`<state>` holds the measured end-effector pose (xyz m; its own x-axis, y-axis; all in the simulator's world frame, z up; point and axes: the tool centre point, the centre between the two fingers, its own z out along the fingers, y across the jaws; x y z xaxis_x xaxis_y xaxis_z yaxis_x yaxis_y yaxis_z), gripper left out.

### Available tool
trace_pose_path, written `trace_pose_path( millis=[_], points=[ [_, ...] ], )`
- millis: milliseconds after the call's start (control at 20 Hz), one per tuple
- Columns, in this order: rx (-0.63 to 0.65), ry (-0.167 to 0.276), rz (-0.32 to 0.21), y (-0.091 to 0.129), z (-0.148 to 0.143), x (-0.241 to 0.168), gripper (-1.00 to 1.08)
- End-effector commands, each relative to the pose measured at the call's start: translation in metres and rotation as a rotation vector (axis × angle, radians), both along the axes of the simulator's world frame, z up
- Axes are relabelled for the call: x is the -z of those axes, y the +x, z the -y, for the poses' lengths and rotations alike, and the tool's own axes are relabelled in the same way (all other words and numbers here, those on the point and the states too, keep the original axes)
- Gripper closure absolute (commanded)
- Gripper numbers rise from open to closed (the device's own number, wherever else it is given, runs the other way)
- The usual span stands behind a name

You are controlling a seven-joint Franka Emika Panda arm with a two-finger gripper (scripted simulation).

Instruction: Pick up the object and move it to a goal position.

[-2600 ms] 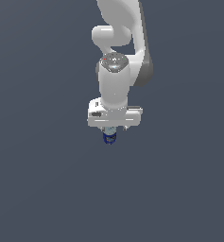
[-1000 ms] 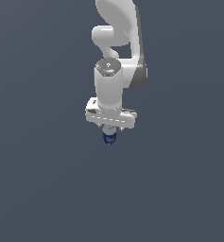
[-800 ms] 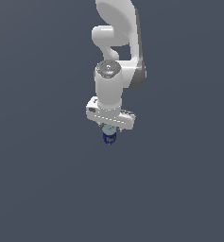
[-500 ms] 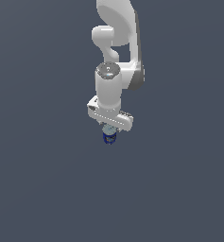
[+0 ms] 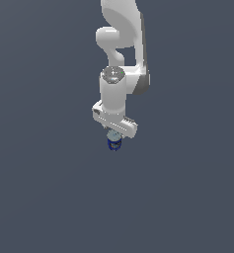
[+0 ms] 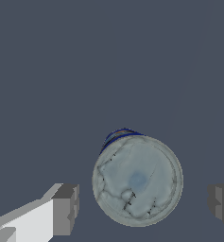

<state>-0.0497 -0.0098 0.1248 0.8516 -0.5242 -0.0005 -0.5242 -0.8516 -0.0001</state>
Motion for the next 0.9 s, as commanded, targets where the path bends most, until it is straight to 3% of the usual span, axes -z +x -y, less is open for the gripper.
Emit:
trace_pose_path(
  millis=[0, 850],
  points=[
    [0.008, 0.0, 0.0, -0.001, 0.0, 0.0, -0.92],
    [0.008, 0.0, 0.0, -0.001, 0.0, 0.05, -0.92]
  ],
)
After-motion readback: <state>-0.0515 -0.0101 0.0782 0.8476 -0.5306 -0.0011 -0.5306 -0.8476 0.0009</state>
